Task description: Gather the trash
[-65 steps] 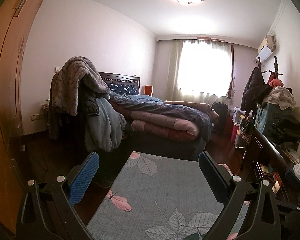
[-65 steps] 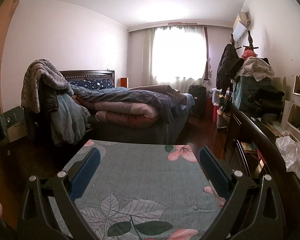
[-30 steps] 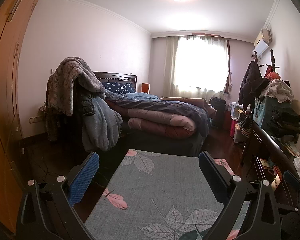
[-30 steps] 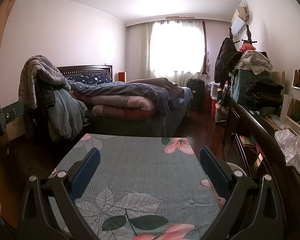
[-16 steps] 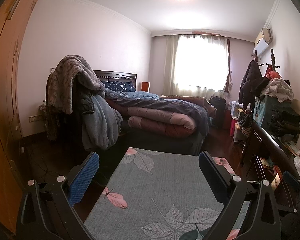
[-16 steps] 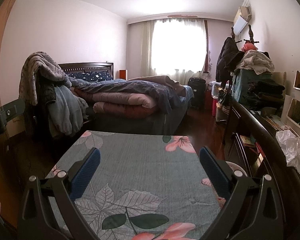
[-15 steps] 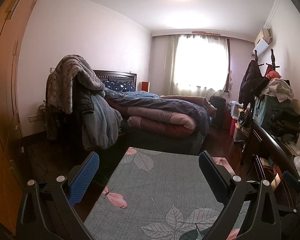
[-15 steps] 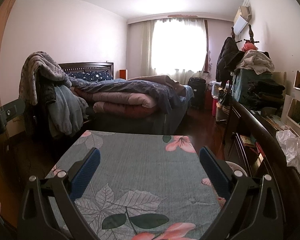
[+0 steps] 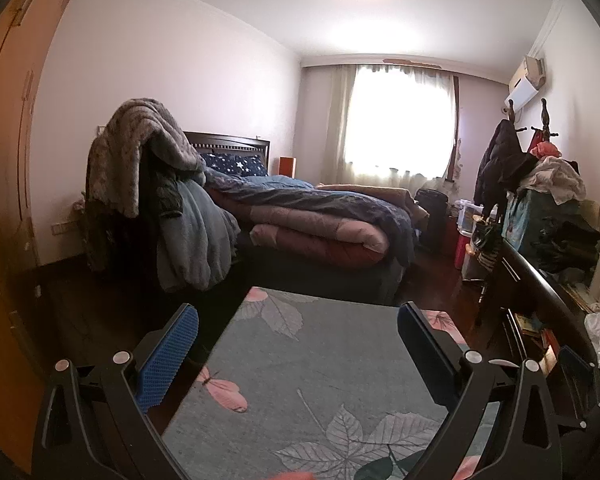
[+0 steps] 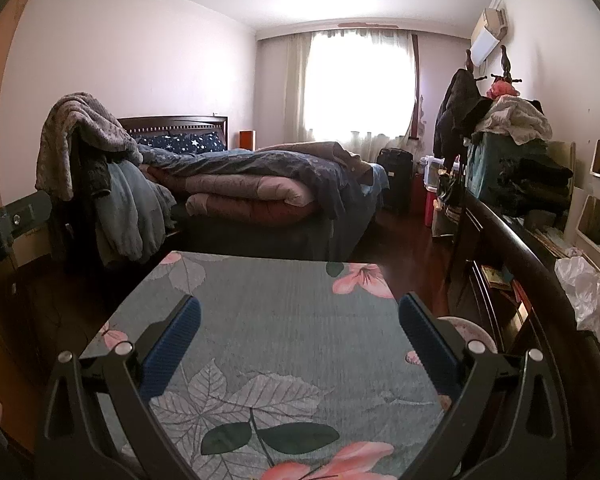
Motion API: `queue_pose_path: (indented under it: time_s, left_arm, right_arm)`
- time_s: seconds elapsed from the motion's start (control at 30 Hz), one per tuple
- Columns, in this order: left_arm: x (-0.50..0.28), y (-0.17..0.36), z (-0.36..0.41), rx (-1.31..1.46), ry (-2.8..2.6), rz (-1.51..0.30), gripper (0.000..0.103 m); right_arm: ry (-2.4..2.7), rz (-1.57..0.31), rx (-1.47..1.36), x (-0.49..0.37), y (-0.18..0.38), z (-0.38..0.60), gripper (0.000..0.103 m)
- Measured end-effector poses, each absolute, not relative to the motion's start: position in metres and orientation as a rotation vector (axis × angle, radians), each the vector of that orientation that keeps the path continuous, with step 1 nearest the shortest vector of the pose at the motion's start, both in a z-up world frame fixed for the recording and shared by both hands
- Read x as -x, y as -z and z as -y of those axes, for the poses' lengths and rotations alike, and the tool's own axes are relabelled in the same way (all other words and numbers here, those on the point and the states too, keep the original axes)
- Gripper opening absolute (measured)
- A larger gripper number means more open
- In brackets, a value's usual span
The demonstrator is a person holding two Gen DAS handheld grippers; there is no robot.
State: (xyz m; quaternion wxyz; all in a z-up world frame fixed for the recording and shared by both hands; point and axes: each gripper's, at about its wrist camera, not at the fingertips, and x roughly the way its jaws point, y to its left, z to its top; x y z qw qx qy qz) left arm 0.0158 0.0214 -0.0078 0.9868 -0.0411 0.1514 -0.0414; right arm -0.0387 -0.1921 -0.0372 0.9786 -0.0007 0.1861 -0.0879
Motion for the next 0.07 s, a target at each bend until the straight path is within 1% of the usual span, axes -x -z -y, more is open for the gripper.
queue_pose_path:
  time_s: [0.07]
  left_arm:
    - [-0.0200, 0.0107, -0.0213, 0.073, 0.081, -0.312, 0.099]
  right_arm:
    - [0.177, -0.387, 0.001, 0.0360, 0.0406, 0.1934, 0.099]
